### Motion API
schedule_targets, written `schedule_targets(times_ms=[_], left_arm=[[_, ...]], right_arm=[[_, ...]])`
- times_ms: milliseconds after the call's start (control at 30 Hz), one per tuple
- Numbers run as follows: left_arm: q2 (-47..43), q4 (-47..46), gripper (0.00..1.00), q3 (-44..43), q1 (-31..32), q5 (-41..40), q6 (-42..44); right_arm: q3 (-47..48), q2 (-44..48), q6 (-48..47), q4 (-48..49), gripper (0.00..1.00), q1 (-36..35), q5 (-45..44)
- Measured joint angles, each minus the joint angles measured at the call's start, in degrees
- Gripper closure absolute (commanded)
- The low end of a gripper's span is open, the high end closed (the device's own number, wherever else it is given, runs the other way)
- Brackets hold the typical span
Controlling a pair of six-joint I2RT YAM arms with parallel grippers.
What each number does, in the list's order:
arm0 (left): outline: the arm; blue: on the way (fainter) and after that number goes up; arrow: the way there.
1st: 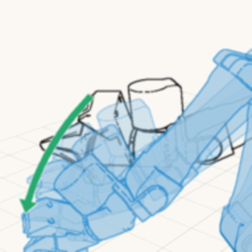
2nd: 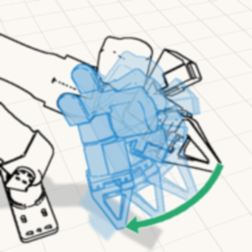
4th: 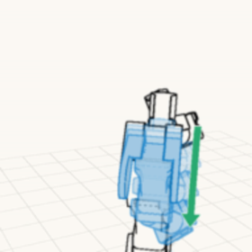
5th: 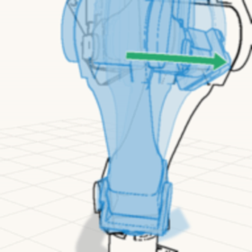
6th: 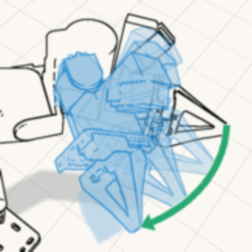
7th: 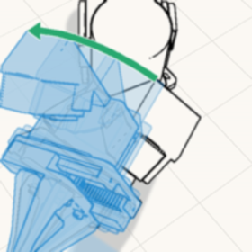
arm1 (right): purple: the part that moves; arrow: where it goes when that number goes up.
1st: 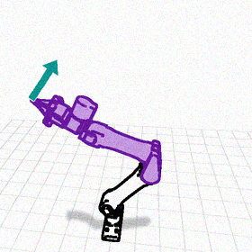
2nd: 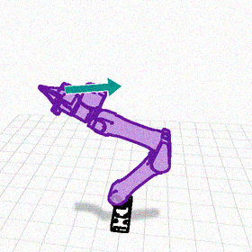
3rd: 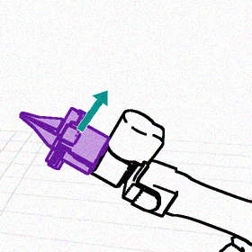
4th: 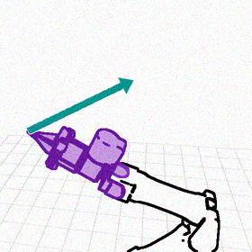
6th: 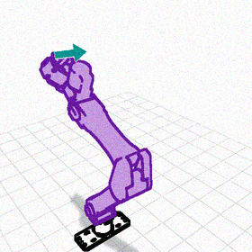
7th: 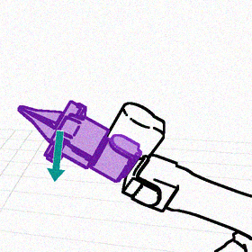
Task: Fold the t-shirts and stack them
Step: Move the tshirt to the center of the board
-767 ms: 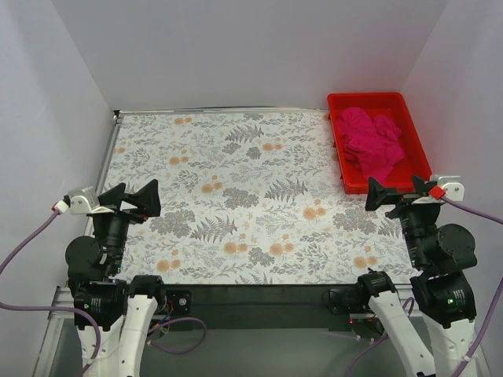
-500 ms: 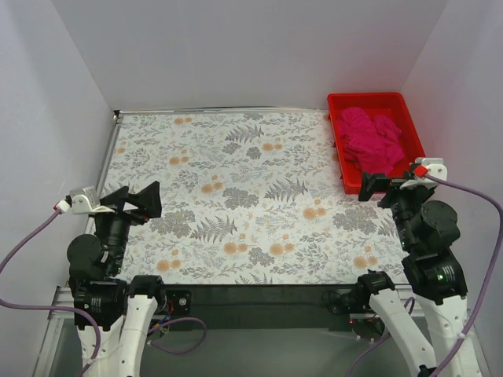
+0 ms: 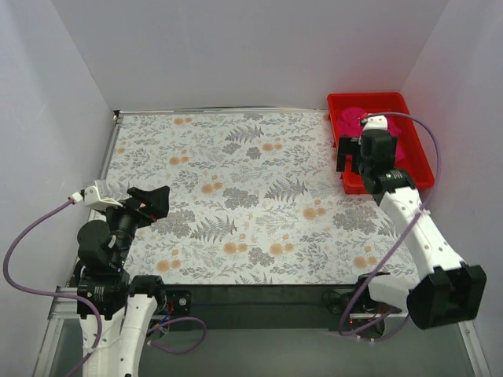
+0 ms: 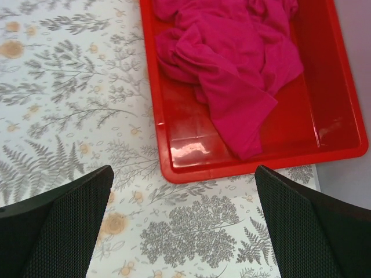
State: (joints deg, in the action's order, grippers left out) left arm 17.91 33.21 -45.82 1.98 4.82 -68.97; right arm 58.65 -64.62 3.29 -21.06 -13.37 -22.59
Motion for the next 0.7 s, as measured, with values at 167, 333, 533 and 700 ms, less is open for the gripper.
schedule_targets(times_ms=[167, 333, 533, 700], left_arm=[[-2.36, 0.39, 0.02, 1.9, 0.0, 2.43, -2.03], [-3.28, 1.55, 0.02, 1.97, 0.0, 4.66, -3.32], [-2.67, 3.74, 0.02, 1.95, 0.0, 4.68, -5.4], [0.22, 5.7, 0.02, 1.53, 0.0, 4.63, -6.93]], right_arm=[[6.64, -13.27, 1.88, 0.37, 0.02, 6.91, 0.11], [12.7, -24.68, 4.04, 0.66, 0.02, 14.19, 2.49], [19.76, -37.97, 4.87, 0.68, 0.02, 20.31, 8.52], [24.44, -47.47, 5.51, 0.94, 0.19, 23.32, 15.45]])
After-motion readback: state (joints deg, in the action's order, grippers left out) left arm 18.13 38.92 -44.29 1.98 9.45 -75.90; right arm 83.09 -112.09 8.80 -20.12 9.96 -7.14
